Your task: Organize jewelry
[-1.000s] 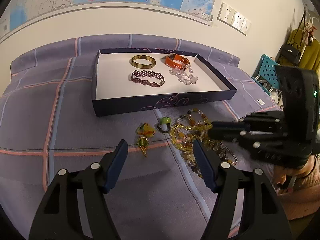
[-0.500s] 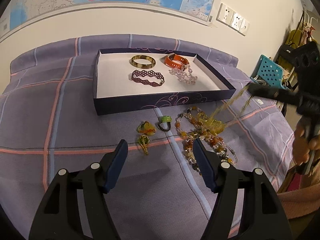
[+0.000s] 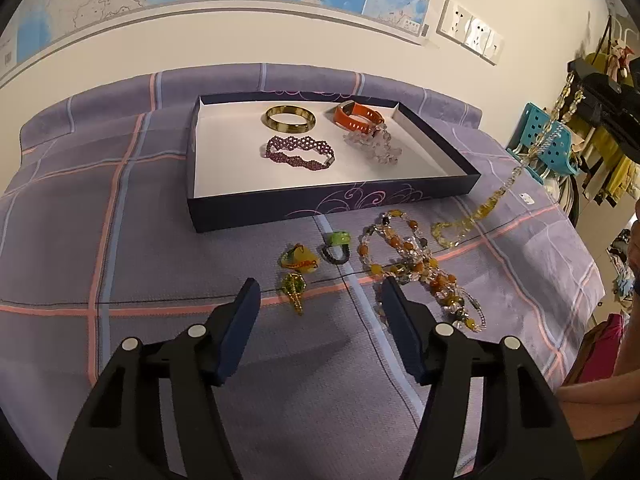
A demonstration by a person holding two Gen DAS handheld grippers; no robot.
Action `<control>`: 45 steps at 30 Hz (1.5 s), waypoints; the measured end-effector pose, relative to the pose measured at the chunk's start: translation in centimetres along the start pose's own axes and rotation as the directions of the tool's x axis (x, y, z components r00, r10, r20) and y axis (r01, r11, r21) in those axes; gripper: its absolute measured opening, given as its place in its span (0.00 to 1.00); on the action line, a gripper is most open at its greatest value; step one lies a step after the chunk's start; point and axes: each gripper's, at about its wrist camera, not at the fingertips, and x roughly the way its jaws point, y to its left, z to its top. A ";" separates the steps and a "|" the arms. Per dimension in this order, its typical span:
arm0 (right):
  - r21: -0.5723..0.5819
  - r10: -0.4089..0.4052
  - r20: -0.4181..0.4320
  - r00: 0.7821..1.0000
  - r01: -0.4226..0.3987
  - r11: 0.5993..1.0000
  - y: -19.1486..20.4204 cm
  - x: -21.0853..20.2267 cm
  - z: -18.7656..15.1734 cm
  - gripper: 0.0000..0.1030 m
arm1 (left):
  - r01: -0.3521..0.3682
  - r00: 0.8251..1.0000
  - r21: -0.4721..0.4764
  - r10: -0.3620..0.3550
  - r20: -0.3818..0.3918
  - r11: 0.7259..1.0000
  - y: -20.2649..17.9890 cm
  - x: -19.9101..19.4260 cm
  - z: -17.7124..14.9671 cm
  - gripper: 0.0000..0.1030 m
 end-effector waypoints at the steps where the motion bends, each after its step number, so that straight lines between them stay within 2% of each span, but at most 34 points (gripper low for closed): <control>1: 0.004 -0.011 -0.008 1.000 0.012 1.000 -0.3 0.0 -0.2 0.03 | -0.002 1.000 -0.001 0.002 -0.002 1.000 0.1 0.0 0.0 0.58; 7: 0.059 -0.035 -0.111 0.993 0.042 0.997 -2.4 1.9 -3.0 0.03 | -0.012 1.000 0.002 0.012 -0.025 1.000 0.4 0.5 0.2 0.51; 11: 0.096 -0.061 -0.183 0.981 0.079 0.992 -3.9 3.7 -5.5 0.04 | -0.022 0.998 0.005 0.023 -0.062 1.000 0.6 1.4 0.3 0.43; 14: 0.105 -0.080 -0.229 0.970 0.106 0.989 -4.6 5.0 -6.9 0.04 | -0.031 0.998 0.013 0.031 -0.060 0.999 0.5 1.6 0.4 0.40; 17: 0.085 -0.117 -0.268 0.956 0.144 0.986 -4.8 5.8 -8.0 0.04 | -0.019 0.998 0.004 0.019 -0.058 1.000 0.6 1.6 0.4 0.32; 20: 0.043 -0.179 -0.306 0.935 0.202 0.978 -5.0 6.4 -8.9 0.11 | -0.039 0.998 0.000 0.039 -0.058 0.999 0.8 1.7 0.3 0.18; 21: 0.047 -0.180 -0.310 0.934 0.204 0.978 -5.2 6.4 -9.2 0.21 | -0.039 0.997 -0.004 0.039 -0.060 0.999 0.9 1.7 0.3 0.15; 22: 0.042 -0.188 -0.312 0.931 0.211 0.977 -5.2 6.5 -9.3 0.41 | -0.039 0.997 -0.009 0.039 -0.060 0.999 1.0 1.7 0.3 0.13; 24: 0.015 -0.220 -0.319 0.922 0.237 0.971 -5.1 6.8 -9.6 0.61 | -0.036 0.998 -0.016 0.035 -0.060 0.999 1.2 1.6 0.3 0.13; 28: -0.042 -0.229 -0.373 0.899 0.230 0.972 -4.5 8.7 -10.5 0.68 | -0.047 0.997 -0.010 0.046 -0.061 0.999 1.0 1.6 0.3 0.13; 32: -0.181 -0.297 -0.385 0.874 0.244 0.953 -2.6 10.3 -11.2 0.78 | -0.047 0.997 -0.014 0.046 -0.062 0.999 0.9 1.6 0.2 0.13; 33: -0.227 -0.329 -0.383 0.863 0.257 0.939 -2.1 10.6 -11.5 0.78 | -0.045 0.997 -0.016 0.044 -0.062 0.999 0.9 1.5 0.2 0.13; 35: -0.246 -0.328 -0.380 0.865 0.247 0.937 -1.8 10.6 -11.5 0.73 | -0.041 0.997 -0.022 0.040 -0.061 0.999 1.0 1.5 0.2 0.13; 37: -0.227 -0.330 -0.375 0.866 0.260 0.939 -2.4 10.1 -11.1 0.50 | -0.039 0.997 -0.024 0.038 -0.061 0.999 1.0 1.5 0.2 0.13; 38: -0.212 -0.326 -0.376 0.867 0.263 0.941 -2.7 10.0 -11.0 0.43 | -0.038 0.998 -0.024 0.037 -0.060 0.999 1.0 1.5 0.2 0.13; 39: -0.192 -0.326 -0.375 0.868 0.271 0.943 -3.2 9.8 -10.9 0.30 | -0.036 0.998 -0.024 0.035 -0.059 0.999 0.9 1.5 0.2 0.13; 42: -0.139 -0.300 -0.376 0.877 0.267 0.954 -3.9 9.5 -10.7 0.12 | -0.035 0.998 -0.027 0.034 -0.057 0.999 1.0 1.4 0.1 0.12; 45: -0.079 -0.254 -0.364 0.896 0.242 0.967 -4.3 9.0 -10.6 0.12 | -0.026 0.998 -0.032 0.024 -0.058 0.999 1.0 1.3 0.2 0.03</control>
